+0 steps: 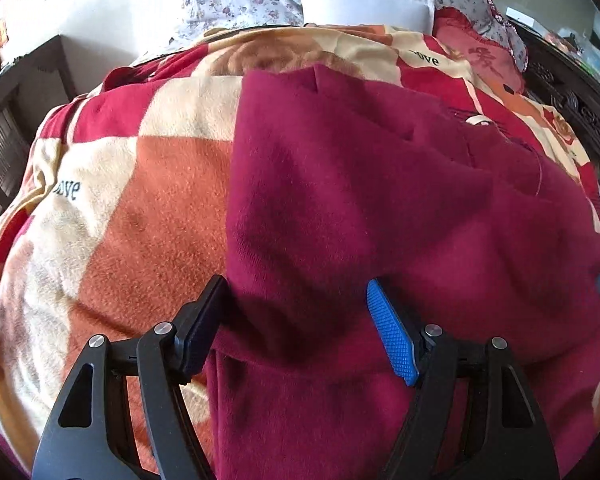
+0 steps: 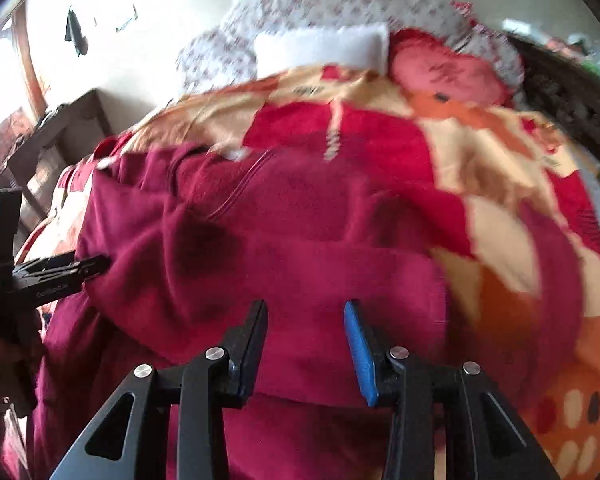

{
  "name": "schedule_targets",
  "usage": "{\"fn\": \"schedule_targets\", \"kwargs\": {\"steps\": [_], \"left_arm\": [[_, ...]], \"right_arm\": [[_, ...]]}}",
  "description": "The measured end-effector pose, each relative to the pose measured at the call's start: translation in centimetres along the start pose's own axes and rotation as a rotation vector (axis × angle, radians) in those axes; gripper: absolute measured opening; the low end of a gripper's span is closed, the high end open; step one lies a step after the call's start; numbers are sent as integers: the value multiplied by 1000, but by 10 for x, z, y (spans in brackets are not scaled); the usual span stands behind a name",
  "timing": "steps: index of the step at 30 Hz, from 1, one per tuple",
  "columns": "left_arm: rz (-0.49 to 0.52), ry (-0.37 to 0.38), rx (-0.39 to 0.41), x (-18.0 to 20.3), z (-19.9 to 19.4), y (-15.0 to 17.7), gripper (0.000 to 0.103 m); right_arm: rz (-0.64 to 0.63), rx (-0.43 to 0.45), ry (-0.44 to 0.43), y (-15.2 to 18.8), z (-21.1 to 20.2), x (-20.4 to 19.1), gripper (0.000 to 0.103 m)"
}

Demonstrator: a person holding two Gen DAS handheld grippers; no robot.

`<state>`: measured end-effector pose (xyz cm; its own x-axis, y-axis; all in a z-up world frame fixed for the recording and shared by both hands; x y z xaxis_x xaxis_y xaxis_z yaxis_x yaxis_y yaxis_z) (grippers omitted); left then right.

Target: Fold small clothes

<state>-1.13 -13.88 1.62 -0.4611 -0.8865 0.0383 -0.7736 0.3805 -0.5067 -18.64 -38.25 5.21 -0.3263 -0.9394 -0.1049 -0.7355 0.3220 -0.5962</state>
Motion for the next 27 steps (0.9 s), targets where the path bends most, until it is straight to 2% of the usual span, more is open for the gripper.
{"fn": "schedule_targets", "kwargs": {"steps": [2,5,7,10,13,18,24,27], "left_arm": [[-27,8,16,0,-9,1,72],[-55,38,41,5,-23,3,72],[-44,71,58,15,-35,4,72],[-2,76,81,30,-48,8,72],[24,97,76,41,-54,14,72],[34,105,42,46,-49,21,72],[20,106,7,47,-41,27,72],[23,94,8,47,-41,28,72]], "right_arm": [[40,2,16,4,-3,16,40],[74,-79,15,14,14,33,40],[67,-57,11,16,8,33,40],[85,-31,0,13,-7,40,40],[157,-4,85,2,-17,71,41],[267,-43,245,-27,-7,136,42],[433,-94,234,-62,26,192,43],[433,-154,268,-76,53,203,43]]}}
Point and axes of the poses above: each gripper's, at about its wrist camera, not at the fingertips, and z roughly the way its jaws point, x to its right, y to its underside, the point moved 2 cm from there along z, roughly the way its jaws point, and after that the axes turned 4 degrees about -x, right-handed, at the moved point
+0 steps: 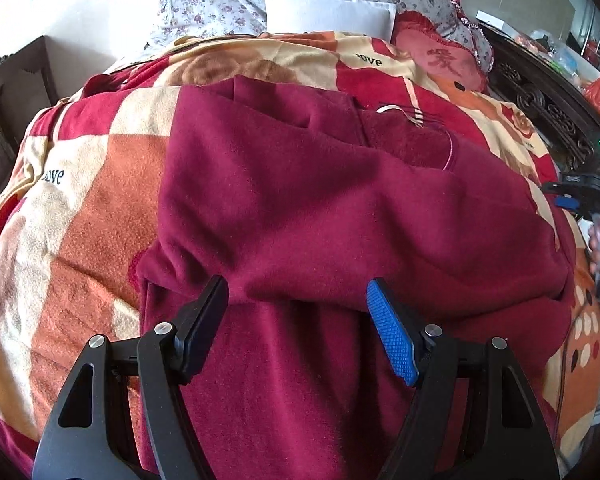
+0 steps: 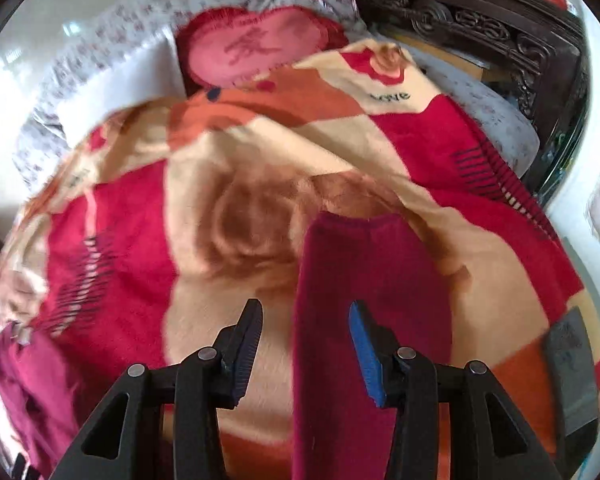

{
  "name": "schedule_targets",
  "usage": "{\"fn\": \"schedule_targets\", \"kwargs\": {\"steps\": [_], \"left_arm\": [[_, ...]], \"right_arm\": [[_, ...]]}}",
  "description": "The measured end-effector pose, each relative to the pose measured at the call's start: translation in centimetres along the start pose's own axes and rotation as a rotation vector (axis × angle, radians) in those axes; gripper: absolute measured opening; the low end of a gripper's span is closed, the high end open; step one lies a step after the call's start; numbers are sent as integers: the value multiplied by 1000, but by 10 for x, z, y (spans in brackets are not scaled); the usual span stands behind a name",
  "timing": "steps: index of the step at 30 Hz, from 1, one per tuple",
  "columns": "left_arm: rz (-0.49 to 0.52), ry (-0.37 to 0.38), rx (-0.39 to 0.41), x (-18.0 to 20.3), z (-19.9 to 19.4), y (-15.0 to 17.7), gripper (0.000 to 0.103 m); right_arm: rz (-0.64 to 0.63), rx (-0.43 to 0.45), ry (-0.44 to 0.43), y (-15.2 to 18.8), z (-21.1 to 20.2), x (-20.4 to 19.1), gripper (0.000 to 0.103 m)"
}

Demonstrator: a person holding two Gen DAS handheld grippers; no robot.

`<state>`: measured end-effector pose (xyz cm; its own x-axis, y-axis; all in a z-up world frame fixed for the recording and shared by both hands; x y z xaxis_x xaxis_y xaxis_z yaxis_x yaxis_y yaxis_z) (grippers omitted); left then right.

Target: Fold small clothes

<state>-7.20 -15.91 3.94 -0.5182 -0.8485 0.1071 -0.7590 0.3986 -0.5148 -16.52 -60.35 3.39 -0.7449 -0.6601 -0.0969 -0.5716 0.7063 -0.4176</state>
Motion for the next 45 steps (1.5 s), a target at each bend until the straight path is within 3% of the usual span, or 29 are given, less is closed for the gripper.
{"fn": "schedule_targets", "kwargs": {"steps": [4,6,7,9,10,12,14,18,22,26,29,33,37,41,43,45], "left_arm": [[1,-6,0,-3,-1,1,72],[1,-12,-4,-4,0,2,72],[-2,-14,-6,-5,0,2,72],[-10,-15,-11,-8,1,3,72],[-15,-14,-13,-9,1,3,72],[-25,-8,-13,-10,0,3,72],[-27,-5,-4,-11,-3,3,72],[-40,3,0,-12,-5,4,72],[-51,29,-2,-6,-7,5,72],[-28,47,6,6,-13,7,72],[-1,50,19,14,-19,9,72],[5,50,18,17,-22,10,72],[-11,59,22,16,-25,10,72],[-5,58,26,16,-28,12,72],[-4,52,25,15,-27,14,72],[-15,57,14,12,-25,14,72]], "right_arm": [[-12,-35,64,-12,26,5,43],[2,-35,46,-14,31,12,41],[10,-30,37,-14,31,16,25],[31,-16,1,-11,25,26,6],[38,-3,-17,-10,20,29,4],[51,44,-54,-4,-2,39,4],[80,120,-147,11,-41,57,4],[106,226,-202,58,-115,93,4],[131,224,-155,107,-149,132,4],[115,112,26,150,-150,163,4],[164,84,76,175,-157,185,19],[202,142,75,191,-184,192,23],[215,146,-83,188,-191,172,28],[217,152,-163,173,-186,146,31],[266,148,-214,167,-174,136,55],[303,74,-248,162,-150,128,58]]}}
Point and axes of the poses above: each gripper's, at about its wrist camera, not at the fingertips, and z roughly the way its jaws point, x to its right, y to its underside, the point moved 2 cm from there along z, roughly the way its jaws point, and after that the axes turned 4 degrees about -x, right-handed, at the moved point
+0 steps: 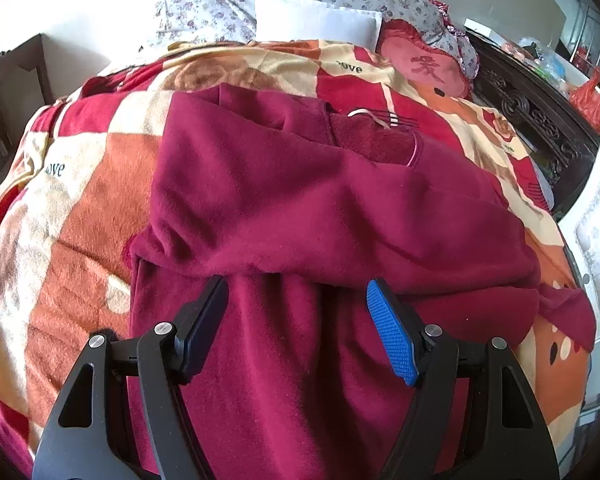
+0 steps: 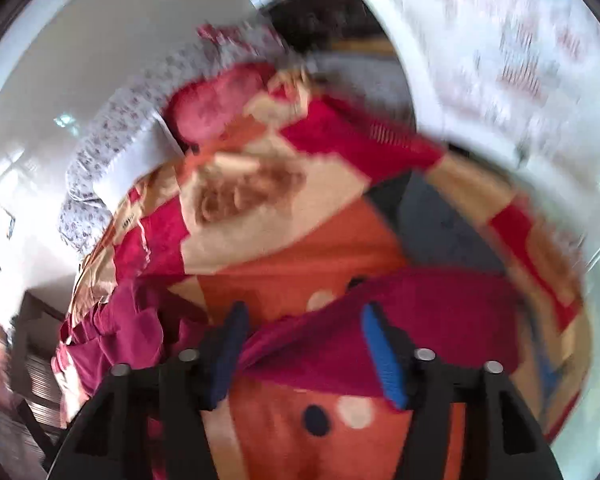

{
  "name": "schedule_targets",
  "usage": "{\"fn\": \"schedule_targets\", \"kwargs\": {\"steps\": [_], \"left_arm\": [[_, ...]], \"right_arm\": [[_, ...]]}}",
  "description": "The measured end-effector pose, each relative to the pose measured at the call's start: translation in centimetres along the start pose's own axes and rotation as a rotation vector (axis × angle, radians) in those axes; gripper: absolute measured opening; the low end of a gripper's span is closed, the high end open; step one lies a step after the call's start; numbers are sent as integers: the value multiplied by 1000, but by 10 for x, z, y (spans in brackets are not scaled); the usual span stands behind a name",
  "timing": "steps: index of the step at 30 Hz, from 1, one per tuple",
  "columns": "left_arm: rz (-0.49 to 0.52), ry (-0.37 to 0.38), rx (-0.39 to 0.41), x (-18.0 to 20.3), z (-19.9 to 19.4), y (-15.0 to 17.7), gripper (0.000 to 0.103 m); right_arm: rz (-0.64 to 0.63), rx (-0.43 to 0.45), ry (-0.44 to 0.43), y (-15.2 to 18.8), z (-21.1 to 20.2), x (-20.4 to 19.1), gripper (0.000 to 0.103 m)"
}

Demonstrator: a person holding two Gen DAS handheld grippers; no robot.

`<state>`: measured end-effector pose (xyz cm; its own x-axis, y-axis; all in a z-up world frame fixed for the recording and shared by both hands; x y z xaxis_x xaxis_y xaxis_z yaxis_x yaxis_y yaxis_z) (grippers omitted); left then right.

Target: Fold small clothes

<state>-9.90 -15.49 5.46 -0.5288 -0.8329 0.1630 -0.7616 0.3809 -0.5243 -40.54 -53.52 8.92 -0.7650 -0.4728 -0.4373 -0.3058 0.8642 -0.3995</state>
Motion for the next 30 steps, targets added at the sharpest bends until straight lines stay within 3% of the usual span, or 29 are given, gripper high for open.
{"fn": "schedule_targets", "kwargs": {"steps": [8,10,13,18,22,25,30], "left_arm": [[-18,-10,-4,-13,1,2,72],[-31,-8,-4,-19,0,3,72],[-45,-17,7,-27,-3,4,72],[-98,-10,19,-42,-5,0,72],[-124,-1,50,-50,-15,-6,72],[-143,-3,79,-57,-25,-12,72],[-220,1,126,-83,-41,-21,72]], "right_arm": [[192,-71,26,-11,68,31,54],[230,-92,40,-13,79,43,34],[217,-73,45,-12,79,50,13],[151,10,-21,-18,44,36,7],[-3,154,-144,-45,-10,-27,7],[-179,211,-254,-56,-43,-100,7],[-525,178,-386,-20,-50,-236,7]]}}
Point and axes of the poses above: each gripper's, at about its wrist camera, not at the fingertips, and z roughly the way its jaws point, x to its right, y to its underside, the point moved 2 cm from there along z, roughly the way its jaws point, and after that the axes turned 4 degrees about -x, right-handed, at the moved point
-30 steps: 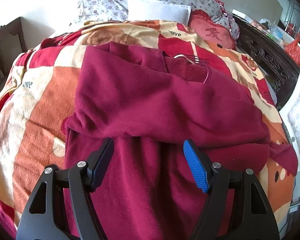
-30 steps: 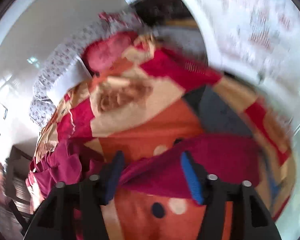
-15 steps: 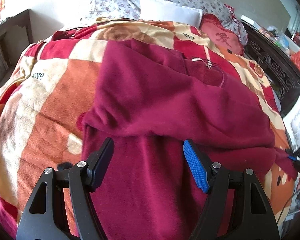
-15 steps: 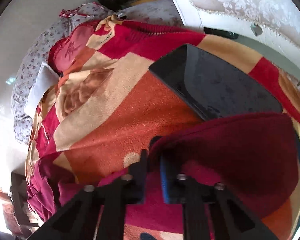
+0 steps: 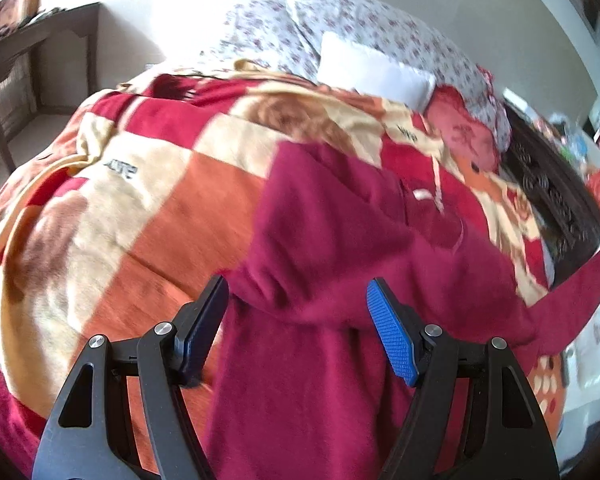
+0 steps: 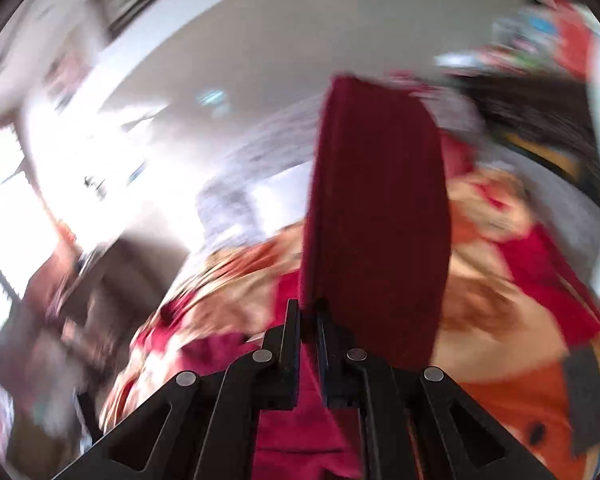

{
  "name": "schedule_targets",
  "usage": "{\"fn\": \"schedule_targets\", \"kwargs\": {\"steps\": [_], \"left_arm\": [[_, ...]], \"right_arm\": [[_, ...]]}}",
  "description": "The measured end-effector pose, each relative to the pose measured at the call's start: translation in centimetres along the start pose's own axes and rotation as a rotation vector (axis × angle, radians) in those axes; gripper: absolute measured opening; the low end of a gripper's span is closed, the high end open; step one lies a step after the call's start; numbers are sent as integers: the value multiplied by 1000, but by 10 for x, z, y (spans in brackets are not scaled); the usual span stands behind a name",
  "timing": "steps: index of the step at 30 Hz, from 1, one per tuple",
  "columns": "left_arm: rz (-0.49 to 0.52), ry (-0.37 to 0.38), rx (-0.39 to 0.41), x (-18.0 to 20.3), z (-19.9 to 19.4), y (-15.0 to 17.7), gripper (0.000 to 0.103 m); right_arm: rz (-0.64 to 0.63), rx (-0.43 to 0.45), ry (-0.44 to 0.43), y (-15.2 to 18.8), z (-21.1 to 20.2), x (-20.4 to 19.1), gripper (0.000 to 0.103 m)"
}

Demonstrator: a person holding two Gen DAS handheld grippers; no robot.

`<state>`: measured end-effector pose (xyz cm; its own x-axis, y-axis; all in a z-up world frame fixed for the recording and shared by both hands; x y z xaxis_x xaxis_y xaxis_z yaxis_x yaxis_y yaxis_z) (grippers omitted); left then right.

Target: Fold small clothes

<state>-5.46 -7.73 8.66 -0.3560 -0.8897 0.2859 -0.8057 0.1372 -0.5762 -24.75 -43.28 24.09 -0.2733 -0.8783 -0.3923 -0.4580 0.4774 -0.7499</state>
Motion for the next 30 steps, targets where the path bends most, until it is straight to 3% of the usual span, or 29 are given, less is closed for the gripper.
{"fn": "schedule_targets", "kwargs": {"steps": [3,6,9,12,14,18,20,24,26,29,30], "left_arm": [[-43,-13,20,-17,-6,-8,72],[-78,-24,23,-30,-7,-12,72],[-94,-22,7,-37,-5,-13,72],[-72,-11,-9,-36,-1,-13,72],[-52,-10,-4,-34,3,-14,72],[-21,4,-34,-23,27,-19,72],[-11,-25,-36,-18,40,-23,72],[-22,-25,-22,-10,64,-35,72],[-19,-32,-23,-3,76,-41,72],[-19,0,-58,6,90,-44,71],[-5,12,-62,12,90,-45,62]], "right_arm": [[-162,-99,-97,21,59,-75,7],[-224,-210,-157,63,125,-117,7],[-252,-405,-149,123,198,-132,11],[-268,-521,-125,156,217,-124,11],[-274,-511,-129,159,202,-115,12],[-272,-453,-78,149,155,-89,31],[-247,-401,-33,141,131,-68,33],[-89,-296,98,129,86,3,47],[24,-294,150,127,79,38,47],[187,-309,127,123,86,77,47],[252,-316,115,122,94,90,47]]}}
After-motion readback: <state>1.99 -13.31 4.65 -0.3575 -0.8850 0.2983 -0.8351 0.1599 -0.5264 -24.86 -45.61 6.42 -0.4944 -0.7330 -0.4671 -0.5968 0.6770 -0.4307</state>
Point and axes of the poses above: each gripper's, at about its wrist camera, not at the fingertips, and z roughly the way its jaws point, x to its right, y to its underside, the point moved 2 cm from there along z, roughly the way its jaws point, and after that the axes turned 4 degrees about -x, right-handed, at the moved point
